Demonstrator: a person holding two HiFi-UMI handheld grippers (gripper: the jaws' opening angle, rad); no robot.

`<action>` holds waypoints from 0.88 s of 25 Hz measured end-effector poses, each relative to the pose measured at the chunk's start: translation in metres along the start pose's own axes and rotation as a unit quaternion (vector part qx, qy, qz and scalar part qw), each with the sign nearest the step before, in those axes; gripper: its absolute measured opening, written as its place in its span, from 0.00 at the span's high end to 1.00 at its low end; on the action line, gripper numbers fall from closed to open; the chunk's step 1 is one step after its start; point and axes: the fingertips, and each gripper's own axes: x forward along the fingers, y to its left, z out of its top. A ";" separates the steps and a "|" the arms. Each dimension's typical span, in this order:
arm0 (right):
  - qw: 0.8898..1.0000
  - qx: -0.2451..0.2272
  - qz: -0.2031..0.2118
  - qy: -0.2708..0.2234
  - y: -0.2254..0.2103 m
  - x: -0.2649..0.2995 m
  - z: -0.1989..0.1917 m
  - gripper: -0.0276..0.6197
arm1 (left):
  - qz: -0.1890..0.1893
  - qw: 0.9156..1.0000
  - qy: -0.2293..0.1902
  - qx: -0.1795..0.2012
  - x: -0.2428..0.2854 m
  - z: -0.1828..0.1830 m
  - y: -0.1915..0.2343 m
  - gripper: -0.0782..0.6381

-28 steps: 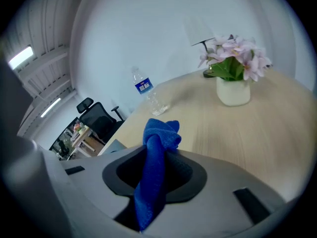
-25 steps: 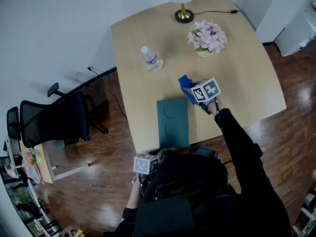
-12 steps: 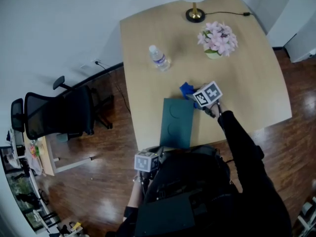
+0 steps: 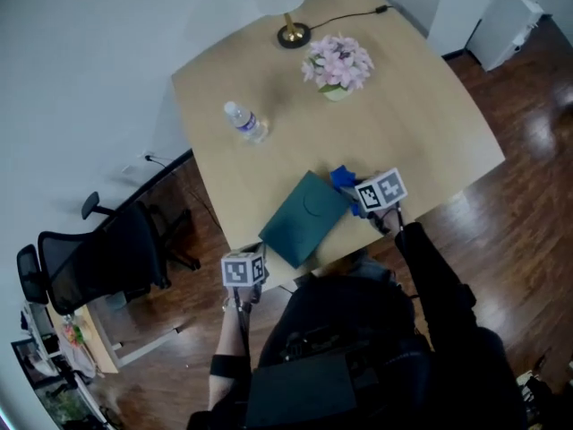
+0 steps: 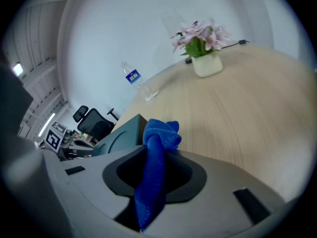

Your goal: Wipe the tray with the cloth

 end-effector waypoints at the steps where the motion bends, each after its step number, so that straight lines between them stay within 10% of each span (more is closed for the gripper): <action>1: 1.000 0.017 -0.009 -0.004 0.000 -0.007 -0.015 0.80 | 0.001 1.000 -0.007 0.007 0.001 0.011 0.006 0.89; 14: 0.983 0.144 -0.060 -0.100 0.028 -0.043 -0.105 0.80 | -0.005 0.995 -0.048 0.082 -0.007 0.060 0.014 0.89; 22: 0.979 0.143 -0.068 -0.126 0.010 -0.053 -0.077 0.80 | -0.112 0.969 -0.025 0.220 -0.003 0.063 -0.106 0.89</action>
